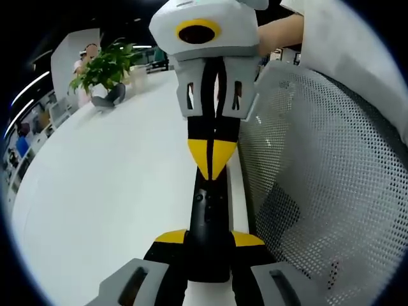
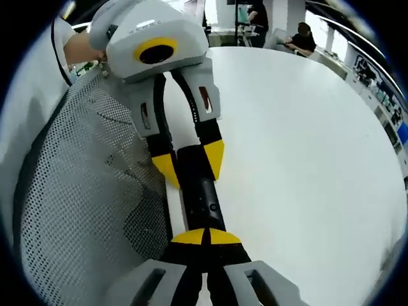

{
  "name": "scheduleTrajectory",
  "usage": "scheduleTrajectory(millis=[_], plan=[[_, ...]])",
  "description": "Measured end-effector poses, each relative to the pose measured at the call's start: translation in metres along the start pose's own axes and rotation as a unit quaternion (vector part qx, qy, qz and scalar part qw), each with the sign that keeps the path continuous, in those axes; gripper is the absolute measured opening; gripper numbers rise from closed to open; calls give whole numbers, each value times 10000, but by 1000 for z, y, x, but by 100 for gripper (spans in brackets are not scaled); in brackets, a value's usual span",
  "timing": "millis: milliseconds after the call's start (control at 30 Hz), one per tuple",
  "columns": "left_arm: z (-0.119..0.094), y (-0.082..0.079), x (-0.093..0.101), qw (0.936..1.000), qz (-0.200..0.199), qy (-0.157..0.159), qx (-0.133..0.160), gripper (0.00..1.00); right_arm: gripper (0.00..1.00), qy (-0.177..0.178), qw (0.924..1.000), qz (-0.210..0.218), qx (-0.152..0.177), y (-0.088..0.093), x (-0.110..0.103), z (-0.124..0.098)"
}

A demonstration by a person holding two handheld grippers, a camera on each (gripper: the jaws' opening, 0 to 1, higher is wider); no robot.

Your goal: Press the specified remote control buttons in sequence, fully releasing each button before pressing the next.

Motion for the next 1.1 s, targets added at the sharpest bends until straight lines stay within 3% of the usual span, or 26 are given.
scheduleTrajectory(millis=[133,367,600,833,900,1100], plan=[[0,0,0,10000,-11,-6,27,24,0,34,9994,-274,-219,4,-2,-3],[0,1,0,10000,-10,-5,38,24,0,139,9997,-158,-104,8,-2,-4],[0,1,0,10000,-37,-5,65,24,0,512,9966,-601,-214,6,-8,-2],[0,0,0,10000,-20,6,7,24,0,580,9982,-21,153,8,-6,-3],[0,0,0,10000,-33,4,-4,24,0,558,9981,-213,171,9,-6,-3],[-1,0,1,10000,-41,-12,12,24,0,392,9986,77,350,8,-4,-5]])
Point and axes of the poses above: the point that each gripper's makers call its tool centre point, and the gripper's own axes: z roughly forward along the fingers, x roughly to its right, y roughly out of its underside, the point moved 5 cm from there along -z, roughly backward along the fingers, and after that the axes turned 6 degrees about -z, right-handed, at the moved point
